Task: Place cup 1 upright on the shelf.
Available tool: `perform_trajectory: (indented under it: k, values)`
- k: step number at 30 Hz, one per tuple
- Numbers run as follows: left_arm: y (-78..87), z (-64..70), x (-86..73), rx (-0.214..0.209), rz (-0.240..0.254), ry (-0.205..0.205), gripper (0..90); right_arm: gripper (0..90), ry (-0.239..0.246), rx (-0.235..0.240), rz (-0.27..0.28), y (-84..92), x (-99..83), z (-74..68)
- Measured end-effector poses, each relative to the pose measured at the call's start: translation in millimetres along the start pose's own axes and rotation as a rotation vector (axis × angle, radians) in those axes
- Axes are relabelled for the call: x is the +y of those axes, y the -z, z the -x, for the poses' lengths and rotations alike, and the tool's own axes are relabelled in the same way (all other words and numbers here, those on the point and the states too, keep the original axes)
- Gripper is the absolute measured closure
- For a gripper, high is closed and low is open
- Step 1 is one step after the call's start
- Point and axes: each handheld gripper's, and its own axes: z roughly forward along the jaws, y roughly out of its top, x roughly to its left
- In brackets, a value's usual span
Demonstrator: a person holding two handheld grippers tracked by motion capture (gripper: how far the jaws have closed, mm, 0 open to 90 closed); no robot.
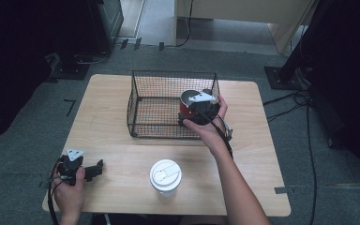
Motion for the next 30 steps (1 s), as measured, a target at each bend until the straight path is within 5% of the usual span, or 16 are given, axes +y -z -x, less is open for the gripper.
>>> perform_trajectory:
  k: [12,30]
  values:
    - [-0.8,0.9,1.0,-0.001,-0.001,-0.003,0.0,0.0,-0.006,0.024,0.051,14.8,1.3,-0.8]
    - [-0.8,0.9,0.9,0.000,0.001,-0.001,0.0,0.0,0.000,0.102,0.152,70.0,-20.0,-7.2]
